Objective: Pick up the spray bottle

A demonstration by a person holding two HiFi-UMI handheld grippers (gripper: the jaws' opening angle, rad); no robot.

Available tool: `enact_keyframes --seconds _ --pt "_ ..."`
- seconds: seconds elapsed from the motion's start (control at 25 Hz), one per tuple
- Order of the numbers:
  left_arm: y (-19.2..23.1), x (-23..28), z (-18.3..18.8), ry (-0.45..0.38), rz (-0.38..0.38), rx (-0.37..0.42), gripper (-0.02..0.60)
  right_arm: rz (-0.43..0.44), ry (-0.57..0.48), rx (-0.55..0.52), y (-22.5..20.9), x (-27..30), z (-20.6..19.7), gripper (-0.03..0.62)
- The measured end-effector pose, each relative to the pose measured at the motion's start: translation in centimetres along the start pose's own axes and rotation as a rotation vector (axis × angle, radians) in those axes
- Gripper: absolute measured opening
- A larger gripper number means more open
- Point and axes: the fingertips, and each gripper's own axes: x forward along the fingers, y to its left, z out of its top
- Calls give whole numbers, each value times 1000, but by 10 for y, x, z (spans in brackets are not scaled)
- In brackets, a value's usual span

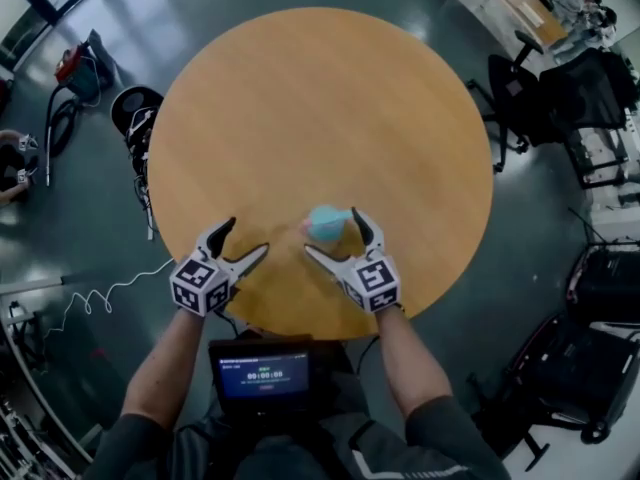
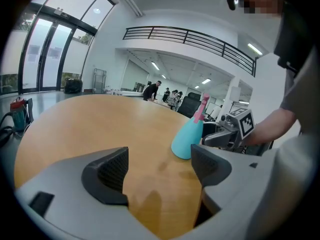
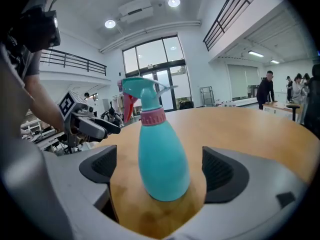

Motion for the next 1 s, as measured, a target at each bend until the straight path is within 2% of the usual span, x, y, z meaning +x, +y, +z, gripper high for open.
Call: enact_keyframes --seconds 0.28,0.68,0.88,1.0 --pt "10 14 -11 26 10 -7 379 13 19 -5 0 24 -6 549" --pt "26 24 -12 37 57 -42 379 62 -2 -96 5 50 -9 549" --pt "36 26 -11 40 94 -60 370 78 2 -95 10 56 -3 549" --pt "37 27 -11 40 86 -72 367 93 -2 -109 12 61 -4 549"
